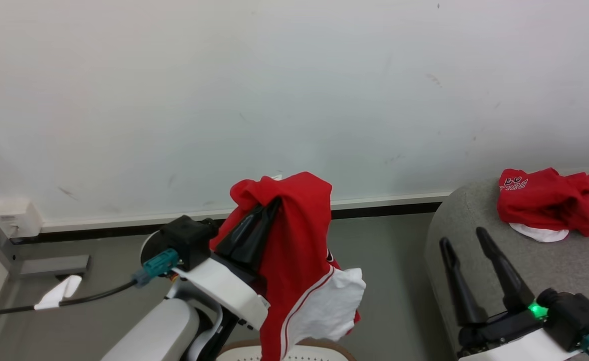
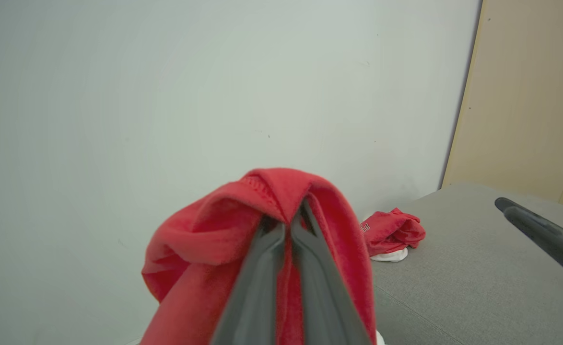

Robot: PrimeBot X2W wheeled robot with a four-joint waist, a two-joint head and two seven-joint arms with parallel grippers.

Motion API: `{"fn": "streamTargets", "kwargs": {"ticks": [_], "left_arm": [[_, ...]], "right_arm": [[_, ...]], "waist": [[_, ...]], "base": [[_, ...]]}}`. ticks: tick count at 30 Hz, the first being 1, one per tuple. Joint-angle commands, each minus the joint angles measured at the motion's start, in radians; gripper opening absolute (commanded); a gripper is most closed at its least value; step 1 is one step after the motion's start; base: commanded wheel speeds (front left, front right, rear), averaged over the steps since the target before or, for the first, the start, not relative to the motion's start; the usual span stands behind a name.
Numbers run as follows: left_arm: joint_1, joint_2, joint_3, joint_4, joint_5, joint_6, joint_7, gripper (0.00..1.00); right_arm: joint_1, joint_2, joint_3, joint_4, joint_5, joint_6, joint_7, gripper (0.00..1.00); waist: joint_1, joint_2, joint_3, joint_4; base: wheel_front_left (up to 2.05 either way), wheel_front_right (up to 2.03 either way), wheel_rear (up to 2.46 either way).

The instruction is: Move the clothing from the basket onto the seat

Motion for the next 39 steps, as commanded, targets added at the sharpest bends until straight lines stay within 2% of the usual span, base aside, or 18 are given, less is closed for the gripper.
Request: {"fn": "streamTargets", "kwargs": {"ticks": [1, 9, 18, 23, 24, 31, 32, 33, 34, 39], "left_arm": [[0.012, 0.002, -0.002, -0.006, -0.004, 0.0, 0.001, 0.0], [0.013, -0.008, -0.022, -0.013, -0.001, -0.006, 0.0, 0.0], [0.007, -0.046, -0.075, -0.032, 0.01, -0.019, 0.014, 0.0], [-0.005, -0.078, -0.126, -0.05, 0.017, -0.043, 0.03, 0.0], [-0.009, -0.095, -0.152, -0.057, 0.02, -0.056, 0.039, 0.0], [-0.02, -0.146, -0.206, -0.07, 0.015, -0.08, 0.057, 0.0], [-0.022, -0.15, -0.211, -0.071, 0.015, -0.082, 0.059, 0.0], [-0.025, -0.151, -0.215, -0.071, 0.014, -0.084, 0.058, 0.0], [-0.026, -0.151, -0.215, -0.071, 0.015, -0.082, 0.057, 0.0], [-0.02, -0.138, -0.203, -0.065, 0.009, -0.07, 0.053, 0.0]], "right_arm": [[-0.018, -0.012, 0.025, 0.006, 0.003, -0.003, 0.001, 1.0], [-0.093, -0.032, 0.249, 0.079, 0.005, -0.003, 0.001, 1.0], [-0.234, -0.022, 0.469, 0.27, 0.069, -0.003, 0.001, 1.0], [-0.276, -0.012, 0.526, 0.402, 0.093, -0.003, 0.001, 1.0], [-0.28, 0.002, 0.537, 0.452, 0.111, -0.003, 0.001, 1.0], [-0.291, 0.023, 0.572, 0.55, 0.157, -0.003, 0.001, 1.0], [-0.289, 0.029, 0.574, 0.558, 0.163, -0.003, 0.001, 0.77], [-0.288, 0.033, 0.571, 0.563, 0.167, -0.003, 0.001, 0.25], [-0.288, 0.038, 0.565, 0.565, 0.173, -0.003, 0.001, 0.0], [-0.283, 0.047, 0.535, 0.55, 0.167, -0.003, 0.001, 0.0]], "waist": [[0.0, -0.0001, 0.001, 0.001], [0.0, -0.0001, -0.004, 0.019], [0.0, -0.0001, -0.014, 0.086], [0.0, -0.0001, -0.017, 0.15], [0.0, -0.0001, -0.017, 0.181], [0.0, -0.0001, -0.016, 0.258], [0.0, -0.0001, -0.016, 0.267], [0.0, -0.0001, -0.016, 0.275], [0.0, -0.0001, -0.016, 0.281], [0.0, -0.0001, -0.015, 0.288]], "base": [[0.0, 0.0, 0.0], [0.0, 0.0, 0.0], [0.0, 0.0, 0.0], [0.0, 0.0, 0.0], [0.0, 0.0, 0.0], [0.0, 0.0, 0.0], [0.0, 0.0, 0.0], [0.0, 0.0, 0.0], [0.0, 0.0, 0.0], [0.0, 0.0, 0.0]]}}
